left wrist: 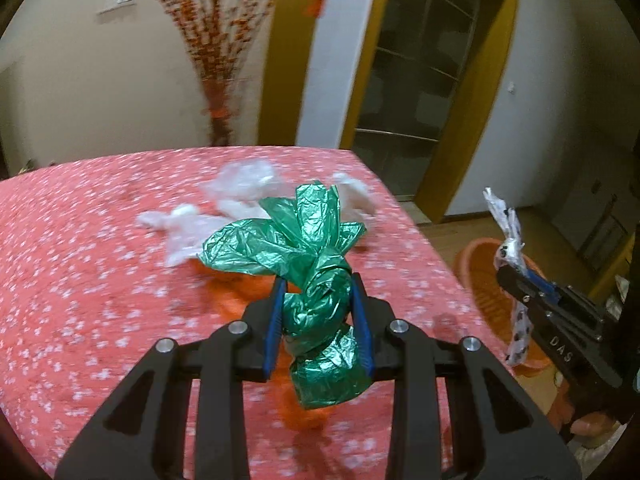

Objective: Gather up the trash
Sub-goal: 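Carry the green and dotted bags over the wastebasket, then open the left tool to drop the dark green bag while the right tool drops the dotted bag, then move both open tools back over the table toward the remaining bags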

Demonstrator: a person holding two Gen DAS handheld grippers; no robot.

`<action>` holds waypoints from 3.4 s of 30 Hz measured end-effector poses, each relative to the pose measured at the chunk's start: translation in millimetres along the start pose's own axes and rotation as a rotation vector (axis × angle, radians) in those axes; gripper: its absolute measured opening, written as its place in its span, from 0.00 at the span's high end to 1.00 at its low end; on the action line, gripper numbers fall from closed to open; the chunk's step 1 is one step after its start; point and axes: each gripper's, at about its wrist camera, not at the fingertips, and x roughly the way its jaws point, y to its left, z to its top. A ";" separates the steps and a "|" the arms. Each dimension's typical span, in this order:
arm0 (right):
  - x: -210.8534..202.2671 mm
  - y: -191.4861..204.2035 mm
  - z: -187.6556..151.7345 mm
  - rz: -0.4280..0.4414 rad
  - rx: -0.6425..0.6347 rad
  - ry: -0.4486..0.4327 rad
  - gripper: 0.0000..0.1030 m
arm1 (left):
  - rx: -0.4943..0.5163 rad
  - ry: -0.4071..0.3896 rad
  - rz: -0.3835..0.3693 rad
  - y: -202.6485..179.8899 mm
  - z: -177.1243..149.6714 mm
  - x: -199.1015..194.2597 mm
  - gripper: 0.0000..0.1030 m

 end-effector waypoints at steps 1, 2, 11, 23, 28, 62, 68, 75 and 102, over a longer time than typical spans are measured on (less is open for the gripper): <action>-2.2 -5.3 -1.1 -0.010 0.009 -0.002 0.83 | 0.008 0.000 -0.011 -6.7 0.6 1.0 0.69; -4.2 -10.0 -2.0 -0.018 0.016 -0.004 0.83 | 0.018 0.001 -0.025 -14.9 1.2 2.5 0.69; -22.0 -55.6 -13.4 -0.101 0.085 -0.017 0.83 | 0.099 0.024 -0.120 -81.5 0.1 19.2 0.69; -39.4 -104.6 -25.0 -0.198 0.162 -0.037 0.83 | 0.168 0.057 -0.228 -148.9 -2.2 45.4 0.69; -41.2 -118.3 -28.8 -0.218 0.190 -0.034 0.83 | 0.184 0.070 -0.258 -168.7 -2.7 54.7 0.69; -28.5 -183.8 -34.0 -0.266 0.338 -0.027 0.57 | 0.246 0.190 -0.302 -231.7 -16.1 132.4 0.51; -30.4 -184.3 -35.7 -0.278 0.350 -0.026 0.44 | 0.238 0.160 -0.237 -211.6 -17.3 123.9 0.31; -33.8 -176.9 -36.9 -0.274 0.345 -0.029 0.33 | 0.190 0.145 -0.130 -177.8 -20.7 115.7 0.09; 7.6 -25.4 -23.4 0.011 0.087 0.074 0.26 | -0.067 -0.001 0.232 26.3 -35.4 22.4 0.08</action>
